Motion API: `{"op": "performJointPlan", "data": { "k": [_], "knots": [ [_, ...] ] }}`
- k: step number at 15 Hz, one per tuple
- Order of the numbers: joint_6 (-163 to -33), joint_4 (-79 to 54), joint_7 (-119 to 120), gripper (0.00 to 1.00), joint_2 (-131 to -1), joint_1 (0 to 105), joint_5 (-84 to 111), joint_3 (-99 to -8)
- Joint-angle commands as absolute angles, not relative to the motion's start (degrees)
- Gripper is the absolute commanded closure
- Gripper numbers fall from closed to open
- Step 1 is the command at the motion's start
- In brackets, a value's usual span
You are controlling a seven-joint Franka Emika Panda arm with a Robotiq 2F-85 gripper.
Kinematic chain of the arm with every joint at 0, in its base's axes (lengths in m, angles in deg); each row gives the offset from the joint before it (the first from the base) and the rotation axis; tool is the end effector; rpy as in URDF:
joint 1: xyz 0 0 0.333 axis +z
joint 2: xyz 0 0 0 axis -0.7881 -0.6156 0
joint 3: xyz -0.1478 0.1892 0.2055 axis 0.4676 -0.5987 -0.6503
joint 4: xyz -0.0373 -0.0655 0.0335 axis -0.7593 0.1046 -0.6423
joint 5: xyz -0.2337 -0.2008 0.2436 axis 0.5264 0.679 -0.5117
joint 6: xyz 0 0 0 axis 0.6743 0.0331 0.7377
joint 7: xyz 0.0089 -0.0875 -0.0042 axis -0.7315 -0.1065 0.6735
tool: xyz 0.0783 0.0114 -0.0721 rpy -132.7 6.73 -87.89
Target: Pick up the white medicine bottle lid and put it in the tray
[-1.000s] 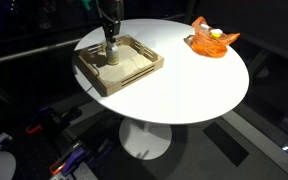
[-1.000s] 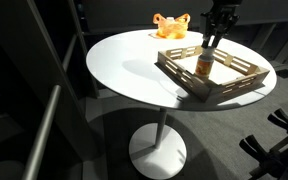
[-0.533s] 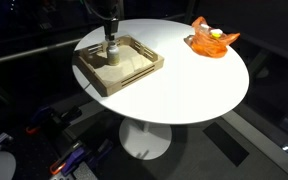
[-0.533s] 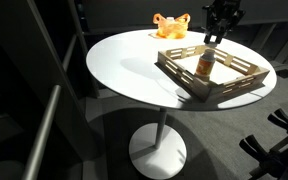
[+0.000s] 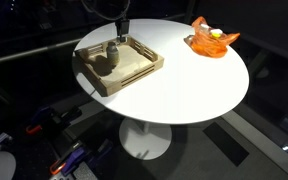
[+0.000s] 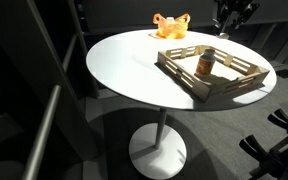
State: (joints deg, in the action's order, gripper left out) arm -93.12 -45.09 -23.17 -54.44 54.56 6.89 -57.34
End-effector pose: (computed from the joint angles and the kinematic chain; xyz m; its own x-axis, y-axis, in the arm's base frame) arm 0.5433 0.0224 0.3484 0.8751 -0.4830 -0.0311 -0.4839 -0.8741 -0.0413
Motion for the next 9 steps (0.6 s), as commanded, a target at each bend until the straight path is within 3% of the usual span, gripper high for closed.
{"op": "performJointPlan", "data": {
  "k": [1,9],
  "knots": [
    [-91.72,-43.99,-28.34,0.81,-54.96,53.51,9.84,-55.87],
    [-94.65,-43.40,-24.83,0.81,-59.73,52.29,10.24,-54.36]
  ]
}}
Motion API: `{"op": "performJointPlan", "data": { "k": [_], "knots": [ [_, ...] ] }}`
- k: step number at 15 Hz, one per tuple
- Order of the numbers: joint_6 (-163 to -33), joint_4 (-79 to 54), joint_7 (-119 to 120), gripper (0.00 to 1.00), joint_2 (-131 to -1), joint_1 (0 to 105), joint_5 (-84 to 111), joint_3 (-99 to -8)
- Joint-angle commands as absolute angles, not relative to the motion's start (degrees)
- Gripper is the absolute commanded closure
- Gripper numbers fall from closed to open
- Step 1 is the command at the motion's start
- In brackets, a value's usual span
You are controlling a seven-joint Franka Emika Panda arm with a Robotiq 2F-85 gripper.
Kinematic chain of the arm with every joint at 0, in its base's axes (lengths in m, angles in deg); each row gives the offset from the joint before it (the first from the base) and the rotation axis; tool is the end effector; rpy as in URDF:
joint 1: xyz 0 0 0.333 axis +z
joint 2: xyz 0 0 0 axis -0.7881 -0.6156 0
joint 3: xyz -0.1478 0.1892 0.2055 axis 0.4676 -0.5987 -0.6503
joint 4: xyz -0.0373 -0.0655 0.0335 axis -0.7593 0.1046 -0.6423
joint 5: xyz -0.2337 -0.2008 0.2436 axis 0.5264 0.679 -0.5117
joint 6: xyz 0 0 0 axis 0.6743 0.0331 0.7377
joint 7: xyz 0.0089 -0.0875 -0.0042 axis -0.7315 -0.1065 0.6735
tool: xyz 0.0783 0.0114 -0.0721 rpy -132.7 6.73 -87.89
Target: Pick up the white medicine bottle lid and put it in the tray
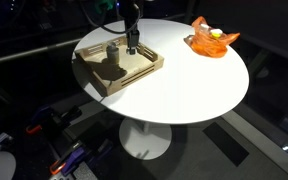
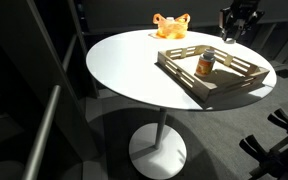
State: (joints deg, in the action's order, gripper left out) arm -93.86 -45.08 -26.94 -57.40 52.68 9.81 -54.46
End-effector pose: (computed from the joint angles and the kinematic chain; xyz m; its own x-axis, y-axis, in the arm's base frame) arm 0.5448 -0.0240 0.3215 0.8123 -0.5818 -0.0401 -0.5815 -0.8133 0.0203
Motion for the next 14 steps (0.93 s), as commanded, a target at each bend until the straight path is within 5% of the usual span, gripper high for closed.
{"op": "performJointPlan", "data": {
  "k": [1,14],
  "knots": [
    [-95.37,-43.40,-24.24,0.81,-60.41,52.34,10.20,-54.32],
    [-105.97,-42.51,-20.11,0.81,-69.97,54.78,9.84,-54.27]
  ]
}}
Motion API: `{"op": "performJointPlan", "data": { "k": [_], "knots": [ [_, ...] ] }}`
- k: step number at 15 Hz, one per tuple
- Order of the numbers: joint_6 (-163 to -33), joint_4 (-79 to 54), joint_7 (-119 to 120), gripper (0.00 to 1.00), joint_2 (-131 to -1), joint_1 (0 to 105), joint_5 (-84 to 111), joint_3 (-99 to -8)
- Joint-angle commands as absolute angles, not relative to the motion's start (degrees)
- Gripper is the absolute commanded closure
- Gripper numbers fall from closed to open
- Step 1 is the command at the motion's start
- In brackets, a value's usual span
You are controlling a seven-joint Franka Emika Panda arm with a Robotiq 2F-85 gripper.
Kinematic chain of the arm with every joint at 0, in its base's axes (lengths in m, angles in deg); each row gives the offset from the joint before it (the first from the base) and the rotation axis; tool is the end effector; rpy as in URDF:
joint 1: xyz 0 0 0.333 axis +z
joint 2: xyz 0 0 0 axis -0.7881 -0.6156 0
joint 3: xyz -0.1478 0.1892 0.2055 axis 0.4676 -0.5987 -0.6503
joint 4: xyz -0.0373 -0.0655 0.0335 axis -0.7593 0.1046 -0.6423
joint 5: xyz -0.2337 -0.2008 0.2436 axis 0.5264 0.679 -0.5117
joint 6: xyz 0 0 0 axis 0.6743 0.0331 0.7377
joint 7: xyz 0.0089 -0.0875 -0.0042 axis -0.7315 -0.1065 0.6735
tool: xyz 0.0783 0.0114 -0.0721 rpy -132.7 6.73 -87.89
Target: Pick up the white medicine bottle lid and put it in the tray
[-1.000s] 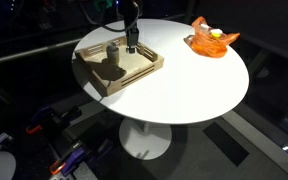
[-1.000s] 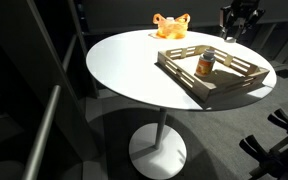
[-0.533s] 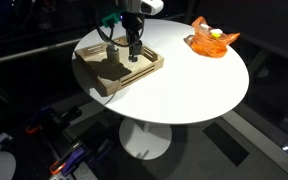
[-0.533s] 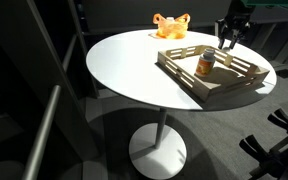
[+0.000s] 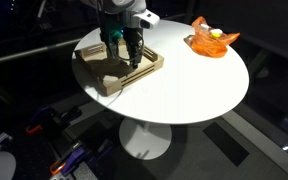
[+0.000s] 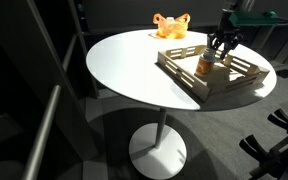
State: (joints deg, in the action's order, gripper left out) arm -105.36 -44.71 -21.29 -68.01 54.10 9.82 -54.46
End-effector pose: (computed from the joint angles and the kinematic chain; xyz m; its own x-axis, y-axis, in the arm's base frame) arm 0.5597 -0.0115 0.2386 0.8787 -0.4772 -0.0162 -0.4769 -0.8788 0.0175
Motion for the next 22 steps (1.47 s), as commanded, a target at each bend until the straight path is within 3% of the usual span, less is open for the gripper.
{"op": "performJointPlan", "data": {
  "k": [1,2,3,4,8,22],
  "knots": [
    [-106.18,-42.37,-20.22,0.81,-70.16,55.10,10.00,-54.17],
    [-106.32,-42.28,-20.13,0.77,-70.30,55.30,9.98,-54.14],
    [-106.25,-42.33,-20.11,0.32,-70.17,55.48,10.00,-54.09],
    [-106.10,-42.47,-19.92,0.31,-69.84,55.56,9.90,-54.13],
    [-102.70,-43.75,-17.52,0.00,-65.56,54.93,8.56,-54.86],
    [-69.89,-43.89,-11.79,0.00,-41.62,54.59,12.08,-58.13]
  ]
}}
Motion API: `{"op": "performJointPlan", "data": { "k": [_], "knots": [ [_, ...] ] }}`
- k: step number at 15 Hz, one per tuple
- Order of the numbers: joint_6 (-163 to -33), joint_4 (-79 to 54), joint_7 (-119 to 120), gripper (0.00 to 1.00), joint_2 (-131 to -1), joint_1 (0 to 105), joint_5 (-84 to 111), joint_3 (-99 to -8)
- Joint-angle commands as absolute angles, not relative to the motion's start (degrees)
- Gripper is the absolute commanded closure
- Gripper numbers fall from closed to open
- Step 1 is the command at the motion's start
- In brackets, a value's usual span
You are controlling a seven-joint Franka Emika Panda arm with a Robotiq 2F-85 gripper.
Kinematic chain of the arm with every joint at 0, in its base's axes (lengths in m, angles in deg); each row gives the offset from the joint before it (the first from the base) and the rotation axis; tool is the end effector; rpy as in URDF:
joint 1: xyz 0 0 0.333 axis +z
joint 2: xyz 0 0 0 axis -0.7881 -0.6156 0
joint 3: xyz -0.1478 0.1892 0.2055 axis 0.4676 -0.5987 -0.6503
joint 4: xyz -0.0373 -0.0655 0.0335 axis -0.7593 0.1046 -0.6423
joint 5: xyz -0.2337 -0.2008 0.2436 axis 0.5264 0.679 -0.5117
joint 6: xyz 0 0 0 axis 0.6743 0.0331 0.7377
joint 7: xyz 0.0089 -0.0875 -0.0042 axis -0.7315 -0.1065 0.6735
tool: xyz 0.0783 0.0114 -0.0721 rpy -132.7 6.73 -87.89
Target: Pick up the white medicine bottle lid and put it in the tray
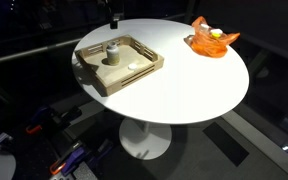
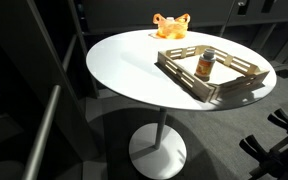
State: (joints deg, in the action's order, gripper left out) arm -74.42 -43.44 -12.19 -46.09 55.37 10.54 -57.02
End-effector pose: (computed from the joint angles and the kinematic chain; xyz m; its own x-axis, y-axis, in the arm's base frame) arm 0.5069 0.0238 0.4121 0.9536 -0.2601 -0.1515 -0.2564 -0.9656 0.0437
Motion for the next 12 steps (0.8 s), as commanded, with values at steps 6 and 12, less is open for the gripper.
{"op": "performJointPlan", "data": {
  "k": [6,12],
  "knots": [
    [-65.91,-45.03,-11.56,0.00,-36.70,54.39,12.09,-59.39],
    [-66.53,-44.54,-12.03,0.00,-37.78,54.22,11.88,-59.75]
  ]
}}
